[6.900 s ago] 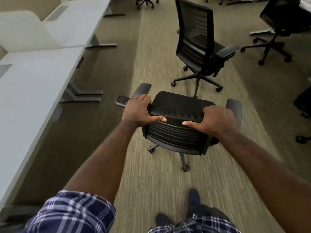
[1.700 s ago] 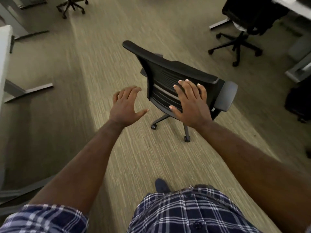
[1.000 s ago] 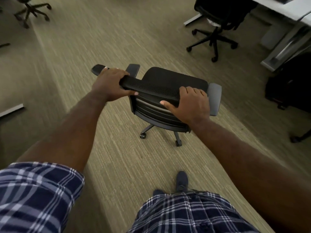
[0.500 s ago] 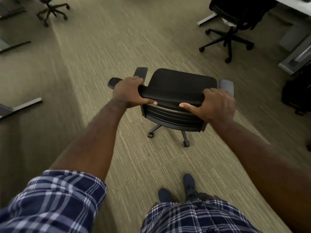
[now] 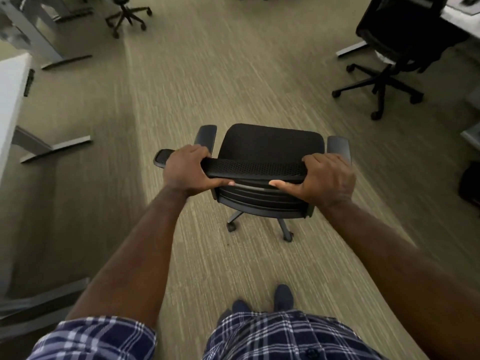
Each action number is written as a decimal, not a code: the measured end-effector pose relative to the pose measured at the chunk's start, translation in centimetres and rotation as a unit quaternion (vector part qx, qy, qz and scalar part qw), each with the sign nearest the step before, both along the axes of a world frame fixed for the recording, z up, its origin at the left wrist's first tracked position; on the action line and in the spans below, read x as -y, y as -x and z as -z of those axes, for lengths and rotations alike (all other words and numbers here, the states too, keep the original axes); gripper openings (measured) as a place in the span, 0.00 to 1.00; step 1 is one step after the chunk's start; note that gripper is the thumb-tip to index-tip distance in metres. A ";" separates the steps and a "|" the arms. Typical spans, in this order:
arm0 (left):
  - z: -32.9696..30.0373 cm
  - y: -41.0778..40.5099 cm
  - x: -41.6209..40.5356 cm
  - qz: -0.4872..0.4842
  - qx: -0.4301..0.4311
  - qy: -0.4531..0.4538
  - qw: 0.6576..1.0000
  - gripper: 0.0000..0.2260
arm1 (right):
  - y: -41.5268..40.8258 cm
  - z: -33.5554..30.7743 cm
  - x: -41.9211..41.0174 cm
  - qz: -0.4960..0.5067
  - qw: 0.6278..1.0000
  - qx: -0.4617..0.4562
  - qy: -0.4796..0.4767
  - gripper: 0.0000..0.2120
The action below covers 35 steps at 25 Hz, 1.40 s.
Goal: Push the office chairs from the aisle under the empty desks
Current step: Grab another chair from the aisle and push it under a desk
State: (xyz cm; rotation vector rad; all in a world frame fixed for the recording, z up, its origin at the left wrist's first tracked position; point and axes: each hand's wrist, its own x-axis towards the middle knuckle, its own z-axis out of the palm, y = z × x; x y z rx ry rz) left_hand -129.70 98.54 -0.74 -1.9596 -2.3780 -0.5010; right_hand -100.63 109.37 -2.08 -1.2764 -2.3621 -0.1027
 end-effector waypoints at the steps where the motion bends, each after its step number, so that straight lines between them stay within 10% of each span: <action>1: 0.1 -0.1 0.5 -0.011 -0.004 -0.004 1.000 0.38 | 0.1 0.0 -0.2 -0.010 1.000 -0.001 -0.004 0.44; 35: 0.4 24.3 15.6 -0.369 -0.008 -0.015 0.929 0.35 | 39.4 -0.8 -1.3 -0.368 0.930 0.019 0.007 0.43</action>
